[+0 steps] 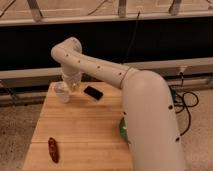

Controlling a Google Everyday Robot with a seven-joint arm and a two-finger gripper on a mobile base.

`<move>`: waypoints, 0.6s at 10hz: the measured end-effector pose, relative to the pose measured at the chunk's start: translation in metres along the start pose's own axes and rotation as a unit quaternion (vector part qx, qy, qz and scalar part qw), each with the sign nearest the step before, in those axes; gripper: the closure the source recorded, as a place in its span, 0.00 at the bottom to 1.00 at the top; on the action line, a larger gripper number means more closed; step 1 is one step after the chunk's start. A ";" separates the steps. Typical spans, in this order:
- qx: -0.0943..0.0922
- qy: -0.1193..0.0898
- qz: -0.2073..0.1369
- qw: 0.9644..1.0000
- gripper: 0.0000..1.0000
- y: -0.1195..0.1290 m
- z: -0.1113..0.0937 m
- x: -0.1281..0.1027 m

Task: Place the white sponge in the ceramic cup

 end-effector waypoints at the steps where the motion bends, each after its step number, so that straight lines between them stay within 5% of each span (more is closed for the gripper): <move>1: 0.002 -0.005 -0.008 1.000 0.95 -0.004 0.005 0.006; 6: 0.013 -0.013 -0.043 0.999 0.47 -0.026 0.020 0.030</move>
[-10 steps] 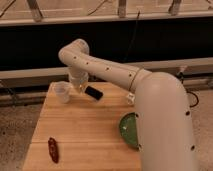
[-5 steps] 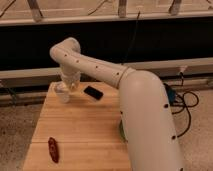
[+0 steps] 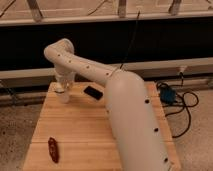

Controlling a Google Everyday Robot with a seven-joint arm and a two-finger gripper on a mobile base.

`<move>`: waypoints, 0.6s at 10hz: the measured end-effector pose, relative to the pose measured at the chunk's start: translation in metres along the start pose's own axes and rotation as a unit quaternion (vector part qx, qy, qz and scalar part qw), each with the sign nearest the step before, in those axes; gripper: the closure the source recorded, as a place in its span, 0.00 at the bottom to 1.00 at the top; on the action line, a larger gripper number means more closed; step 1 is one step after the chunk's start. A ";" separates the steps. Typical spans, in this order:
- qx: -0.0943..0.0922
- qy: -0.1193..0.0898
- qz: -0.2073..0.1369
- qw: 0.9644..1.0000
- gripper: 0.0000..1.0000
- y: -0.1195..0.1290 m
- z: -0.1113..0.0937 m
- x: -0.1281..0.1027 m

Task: Place the white sponge in the ceramic cup

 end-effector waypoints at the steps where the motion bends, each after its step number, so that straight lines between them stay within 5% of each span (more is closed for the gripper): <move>1: 0.002 0.001 -0.002 1.000 0.39 -0.001 0.000 0.003; 3: 0.003 0.004 -0.005 1.000 0.21 -0.002 0.000 0.009; 6: 0.001 0.007 -0.005 1.000 0.20 -0.001 -0.002 0.010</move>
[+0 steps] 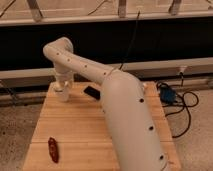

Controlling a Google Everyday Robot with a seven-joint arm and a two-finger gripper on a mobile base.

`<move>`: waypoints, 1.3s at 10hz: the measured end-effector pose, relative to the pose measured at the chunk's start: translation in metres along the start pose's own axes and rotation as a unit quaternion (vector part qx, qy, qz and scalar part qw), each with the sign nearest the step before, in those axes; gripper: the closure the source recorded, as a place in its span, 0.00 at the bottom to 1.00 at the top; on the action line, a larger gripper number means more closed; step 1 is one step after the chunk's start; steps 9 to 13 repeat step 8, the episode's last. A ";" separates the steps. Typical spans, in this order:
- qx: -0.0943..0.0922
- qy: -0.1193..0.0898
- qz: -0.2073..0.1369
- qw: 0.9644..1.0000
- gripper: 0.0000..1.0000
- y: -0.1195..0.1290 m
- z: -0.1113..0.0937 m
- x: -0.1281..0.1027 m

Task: Place the white sponge in the ceramic cup

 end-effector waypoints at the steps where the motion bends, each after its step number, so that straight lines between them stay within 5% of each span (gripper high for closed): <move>1: 0.000 0.003 0.002 1.000 0.20 0.002 -0.003 -0.001; 5: 0.000 0.013 0.011 1.000 0.20 0.014 -0.018 -0.005; 13: 0.001 0.009 0.008 1.000 0.20 0.009 -0.014 -0.006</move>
